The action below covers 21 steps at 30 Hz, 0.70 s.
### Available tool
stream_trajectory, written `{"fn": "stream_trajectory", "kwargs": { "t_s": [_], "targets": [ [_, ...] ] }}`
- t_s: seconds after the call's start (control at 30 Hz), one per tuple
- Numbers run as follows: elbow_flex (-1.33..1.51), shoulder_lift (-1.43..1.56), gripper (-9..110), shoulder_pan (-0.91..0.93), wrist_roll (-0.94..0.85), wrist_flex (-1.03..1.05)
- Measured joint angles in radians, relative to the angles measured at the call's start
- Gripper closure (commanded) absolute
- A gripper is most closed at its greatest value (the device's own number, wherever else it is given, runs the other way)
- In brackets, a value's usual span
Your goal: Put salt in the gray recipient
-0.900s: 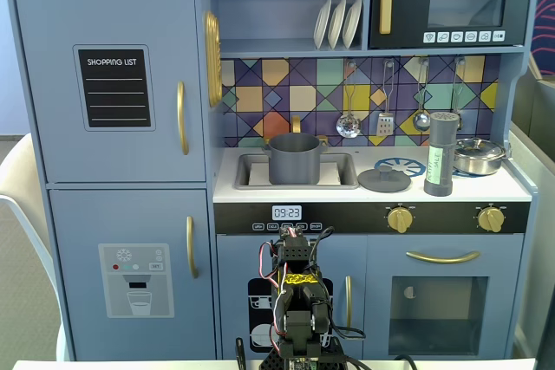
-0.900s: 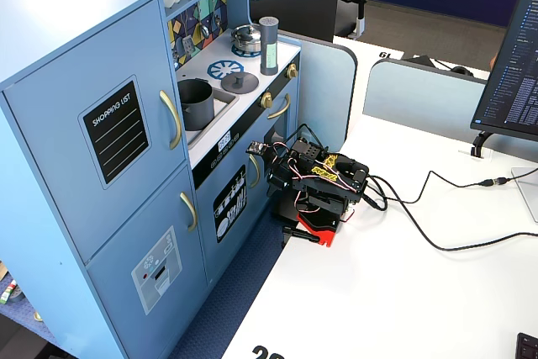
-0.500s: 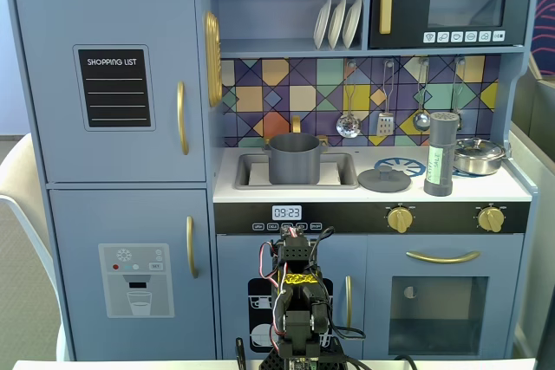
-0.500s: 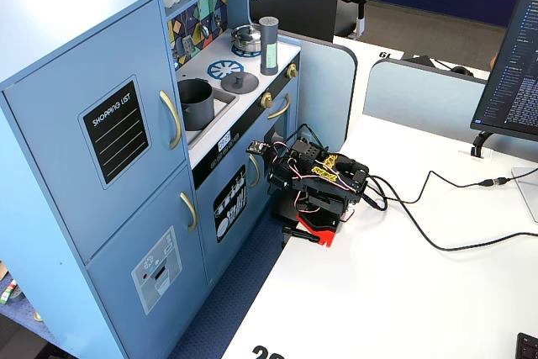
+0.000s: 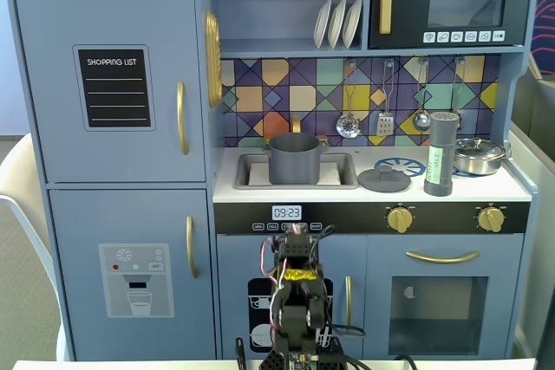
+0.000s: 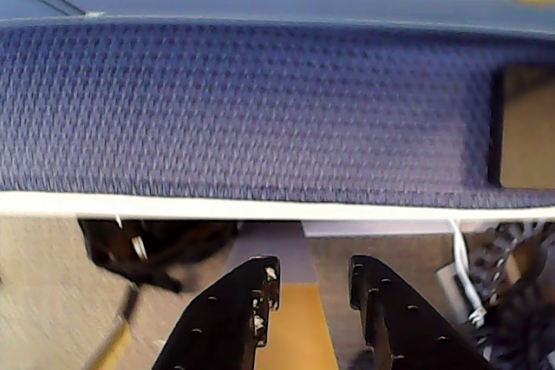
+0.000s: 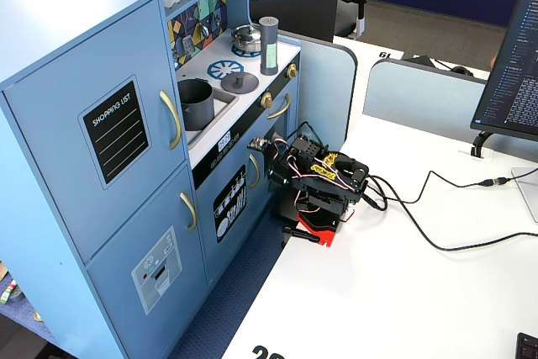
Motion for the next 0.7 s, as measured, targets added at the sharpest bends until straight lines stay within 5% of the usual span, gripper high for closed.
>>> {"fn": "stream_trajectory", "kwargs": {
  "t_s": [0.23, 0.43, 0.7],
  "targets": [
    [-0.422, -0.199, 101, 0.301, -0.025, -0.071],
    [-0.577, -0.222, 97, 0.586, -0.114, -0.405],
    [-0.581, -0.348, 71, 0.739, -0.121, -0.957]
  ]
}}
